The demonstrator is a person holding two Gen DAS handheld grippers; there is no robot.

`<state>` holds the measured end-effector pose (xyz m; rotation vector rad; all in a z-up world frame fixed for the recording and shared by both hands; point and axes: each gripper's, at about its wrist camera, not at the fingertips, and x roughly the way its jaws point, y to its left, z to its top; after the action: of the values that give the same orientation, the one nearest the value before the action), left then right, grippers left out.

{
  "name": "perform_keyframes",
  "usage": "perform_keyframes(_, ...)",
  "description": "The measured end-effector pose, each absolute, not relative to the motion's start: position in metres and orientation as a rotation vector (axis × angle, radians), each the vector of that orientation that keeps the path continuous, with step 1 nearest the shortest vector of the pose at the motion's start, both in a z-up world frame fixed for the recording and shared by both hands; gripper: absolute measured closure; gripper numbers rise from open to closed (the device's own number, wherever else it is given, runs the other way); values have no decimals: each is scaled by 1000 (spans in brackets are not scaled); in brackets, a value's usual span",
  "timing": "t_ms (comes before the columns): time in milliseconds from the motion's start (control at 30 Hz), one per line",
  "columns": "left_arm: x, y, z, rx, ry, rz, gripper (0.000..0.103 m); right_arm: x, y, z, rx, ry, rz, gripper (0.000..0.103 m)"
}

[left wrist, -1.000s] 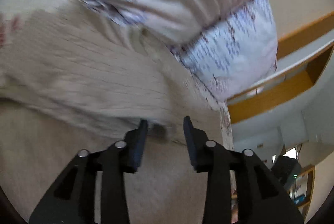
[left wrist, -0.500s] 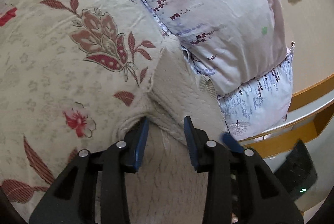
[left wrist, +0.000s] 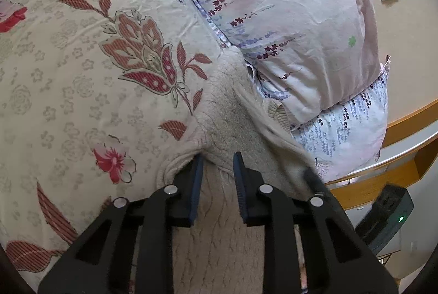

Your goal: Fold small clothes

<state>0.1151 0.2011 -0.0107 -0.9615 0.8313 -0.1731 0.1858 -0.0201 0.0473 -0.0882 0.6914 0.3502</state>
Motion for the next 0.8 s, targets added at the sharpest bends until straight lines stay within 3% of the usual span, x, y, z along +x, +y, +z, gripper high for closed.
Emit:
perform_keyframes(167, 115, 200, -10, -955, 835, -176, 79, 153, -144, 42, 377, 664, 115, 95)
perform_keyframes(300, 116, 200, -11, -956, 841, -179, 79, 133, -207, 3, 546, 810, 10, 93)
perform_keyframes(333, 116, 200, -11, -956, 842, -180, 79, 130, -219, -1, 582, 822, -3, 88)
perform_keyframes(433, 116, 200, -10, -953, 844, -180, 79, 120, -253, 5, 690, 772, -36, 52)
perform_keyframes(467, 116, 200, -10, -952, 844, -180, 79, 119, -258, 8, 700, 754, -50, 51)
perform_keyframes(600, 116, 199, -9, -945, 846, -178, 78, 128, -279, 8, 741, 764, -78, 53)
perform_keyframes(800, 118, 197, -7, -933, 850, -183, 74, 144, -280, -17, 760, 855, -60, 66)
